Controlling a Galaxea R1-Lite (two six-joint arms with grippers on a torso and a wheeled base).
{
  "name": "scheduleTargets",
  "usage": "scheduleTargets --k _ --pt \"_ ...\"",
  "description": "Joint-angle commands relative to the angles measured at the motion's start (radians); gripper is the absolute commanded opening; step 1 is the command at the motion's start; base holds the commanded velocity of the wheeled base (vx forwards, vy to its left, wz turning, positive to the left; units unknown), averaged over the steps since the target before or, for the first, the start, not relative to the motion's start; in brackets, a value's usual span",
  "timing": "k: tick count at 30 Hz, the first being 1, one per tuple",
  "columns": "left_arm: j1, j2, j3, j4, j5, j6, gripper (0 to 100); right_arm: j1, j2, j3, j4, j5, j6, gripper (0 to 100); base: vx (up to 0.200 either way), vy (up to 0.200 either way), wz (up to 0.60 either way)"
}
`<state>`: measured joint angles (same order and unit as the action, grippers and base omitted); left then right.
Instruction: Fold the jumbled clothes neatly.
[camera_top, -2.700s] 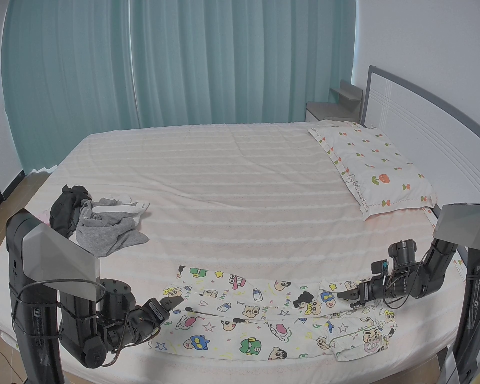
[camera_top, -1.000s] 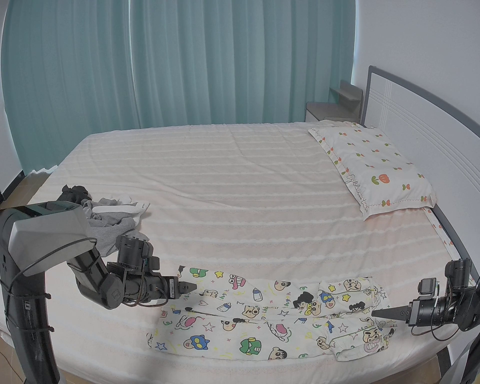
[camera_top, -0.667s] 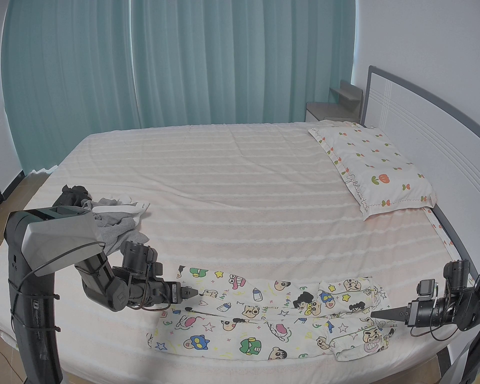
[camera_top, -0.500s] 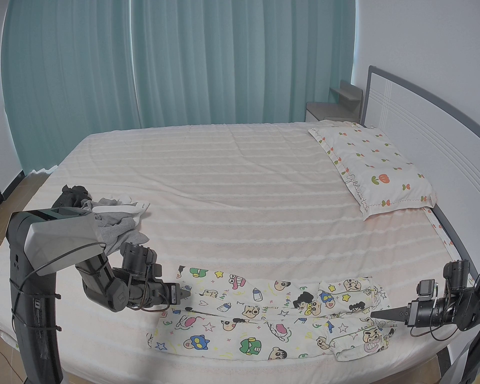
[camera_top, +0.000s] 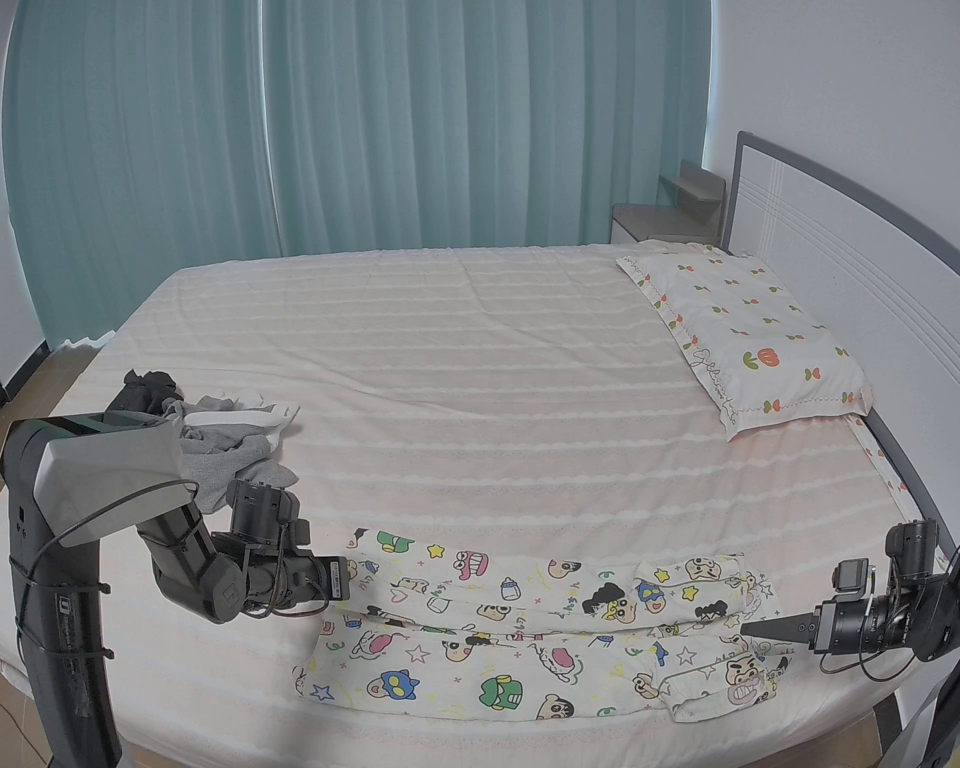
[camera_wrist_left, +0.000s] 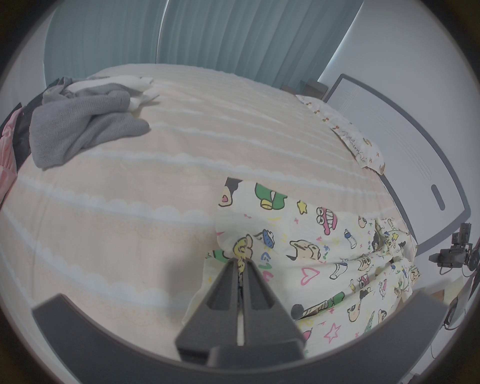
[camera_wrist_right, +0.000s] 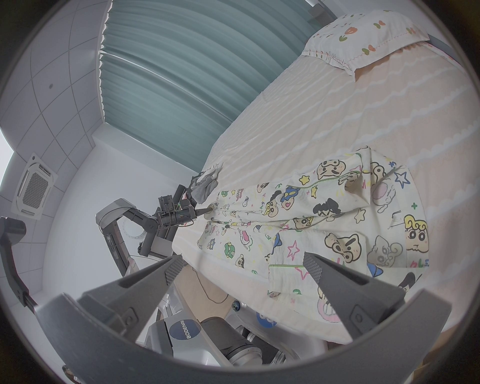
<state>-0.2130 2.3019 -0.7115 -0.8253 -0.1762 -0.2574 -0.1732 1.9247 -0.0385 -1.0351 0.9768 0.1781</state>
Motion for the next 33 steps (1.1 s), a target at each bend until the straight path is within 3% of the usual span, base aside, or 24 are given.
scheduleTargets --k 1,6,14,33 --pt "-0.045 -0.036 0.079 -0.152 0.009 -0.022 0 0.000 0.004 -0.001 0.000 0.000 0.000 100 0.000 0.000 0.00" --pt "-0.077 -0.027 0.069 -0.282 0.061 -0.068 0 0.000 0.004 0.000 0.000 0.000 0.000 100 0.000 0.000 0.00" --pt "-0.088 -0.007 0.021 -0.298 0.138 -0.077 0 0.000 0.004 0.000 0.000 0.000 0.000 100 0.000 0.000 0.00" --pt "-0.088 -0.024 0.147 -0.337 0.150 -0.071 0 0.000 0.004 -0.001 0.000 0.000 0.000 100 0.000 0.000 0.00"
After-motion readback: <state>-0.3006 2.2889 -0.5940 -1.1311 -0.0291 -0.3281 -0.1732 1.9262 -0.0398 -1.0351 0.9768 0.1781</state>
